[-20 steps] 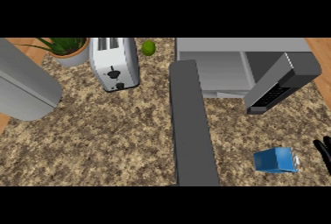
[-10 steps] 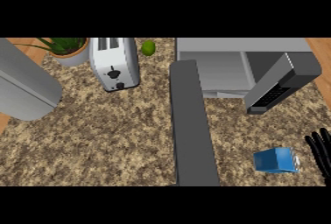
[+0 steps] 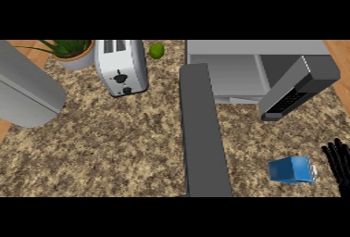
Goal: Pick up the milk, place it into the microwave and close the microwave
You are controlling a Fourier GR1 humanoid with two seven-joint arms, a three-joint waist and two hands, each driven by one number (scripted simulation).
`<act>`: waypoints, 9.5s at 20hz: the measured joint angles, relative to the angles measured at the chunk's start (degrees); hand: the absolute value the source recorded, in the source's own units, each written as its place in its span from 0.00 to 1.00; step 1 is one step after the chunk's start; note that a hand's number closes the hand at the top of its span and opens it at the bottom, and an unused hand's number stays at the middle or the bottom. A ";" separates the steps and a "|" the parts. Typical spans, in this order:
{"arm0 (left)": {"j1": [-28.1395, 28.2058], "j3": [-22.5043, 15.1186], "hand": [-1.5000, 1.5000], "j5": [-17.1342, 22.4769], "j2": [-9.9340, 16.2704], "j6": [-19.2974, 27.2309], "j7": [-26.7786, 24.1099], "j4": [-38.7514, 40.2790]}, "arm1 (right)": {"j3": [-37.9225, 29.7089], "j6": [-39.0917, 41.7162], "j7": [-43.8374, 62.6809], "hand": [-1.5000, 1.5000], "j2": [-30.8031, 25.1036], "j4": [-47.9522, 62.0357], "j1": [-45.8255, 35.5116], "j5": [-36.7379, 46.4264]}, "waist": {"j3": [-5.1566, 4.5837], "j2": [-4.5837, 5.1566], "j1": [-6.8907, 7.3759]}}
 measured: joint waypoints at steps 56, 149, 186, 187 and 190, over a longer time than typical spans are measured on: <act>-0.66 9.88 0.00 7.20 -1.57 -7.71 4.13 0.02 | 3.83 -12.26 -31.70 1.00 -0.45 59.19 -37.82 9.01 | -0.03 -0.05 0.16; -13.25 -5.09 1.00 -5.06 -2.46 -19.15 2.20 12.94 | -6.86 -33.23 -25.07 0.00 -4.29 89.85 -72.94 15.75 | 0.19 1.58 3.08; -35.11 -45.87 1.00 -29.75 -3.10 5.35 -4.65 43.08 | 1.86 -7.47 -26.79 0.00 -1.87 43.21 -20.80 6.05 | -0.17 -0.25 -2.61; -36.47 -47.02 1.00 -29.87 -3.08 7.12 -5.73 45.80 | 2.27 -7.13 -26.69 0.00 -2.17 41.15 -19.26 5.93 | -0.18 -0.21 -2.67; -39.52 -50.66 1.00 -30.12 -3.01 12.21 -9.46 54.01 | 3.29 -5.68 -25.51 0.00 -3.22 34.82 -15.39 5.06 | -0.18 -0.09 -2.84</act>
